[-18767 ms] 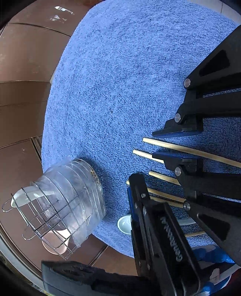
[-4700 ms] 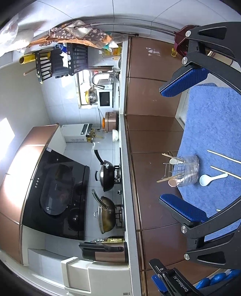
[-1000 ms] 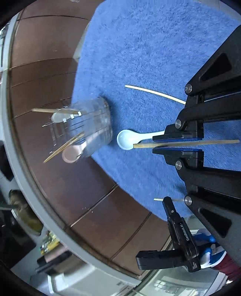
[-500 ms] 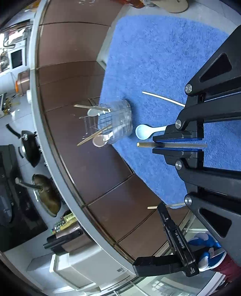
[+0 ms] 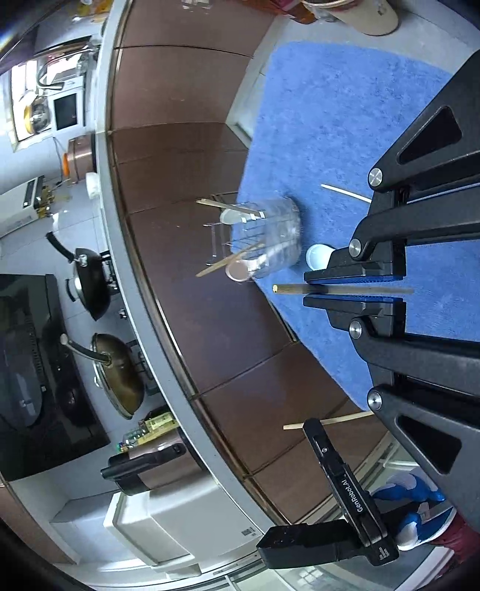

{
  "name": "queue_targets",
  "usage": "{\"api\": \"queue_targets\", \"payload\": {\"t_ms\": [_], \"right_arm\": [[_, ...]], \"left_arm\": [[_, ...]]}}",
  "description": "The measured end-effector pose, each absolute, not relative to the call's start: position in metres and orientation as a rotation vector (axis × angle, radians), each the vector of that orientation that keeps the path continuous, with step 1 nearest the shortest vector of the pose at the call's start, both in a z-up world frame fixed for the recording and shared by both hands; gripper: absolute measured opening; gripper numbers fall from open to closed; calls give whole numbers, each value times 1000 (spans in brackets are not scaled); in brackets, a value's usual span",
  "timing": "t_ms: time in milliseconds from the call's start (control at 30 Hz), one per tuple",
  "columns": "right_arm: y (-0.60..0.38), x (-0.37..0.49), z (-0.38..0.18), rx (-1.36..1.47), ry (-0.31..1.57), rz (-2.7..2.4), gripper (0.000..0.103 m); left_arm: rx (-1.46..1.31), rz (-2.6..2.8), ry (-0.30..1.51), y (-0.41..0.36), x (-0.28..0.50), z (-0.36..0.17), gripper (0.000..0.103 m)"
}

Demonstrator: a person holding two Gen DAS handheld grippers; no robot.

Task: Organize utensils
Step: 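Lift both chopsticks and carry them over the wire holder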

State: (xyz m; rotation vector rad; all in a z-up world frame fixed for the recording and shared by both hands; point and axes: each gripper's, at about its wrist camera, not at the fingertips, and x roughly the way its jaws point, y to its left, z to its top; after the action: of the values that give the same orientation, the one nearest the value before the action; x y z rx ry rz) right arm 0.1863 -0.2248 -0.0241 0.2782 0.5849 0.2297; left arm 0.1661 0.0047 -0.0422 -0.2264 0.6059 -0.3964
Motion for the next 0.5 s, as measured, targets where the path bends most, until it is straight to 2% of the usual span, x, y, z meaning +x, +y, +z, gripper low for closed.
{"api": "queue_targets", "payload": {"t_ms": [233,500], "right_arm": [[-239,221,9,273,492,226,5],[-254,276,42,249,366,231,5]], "left_arm": [[-259,-390,548,-6,213,-14,4],[-319,-356,385,-30,290,29,4]]}}
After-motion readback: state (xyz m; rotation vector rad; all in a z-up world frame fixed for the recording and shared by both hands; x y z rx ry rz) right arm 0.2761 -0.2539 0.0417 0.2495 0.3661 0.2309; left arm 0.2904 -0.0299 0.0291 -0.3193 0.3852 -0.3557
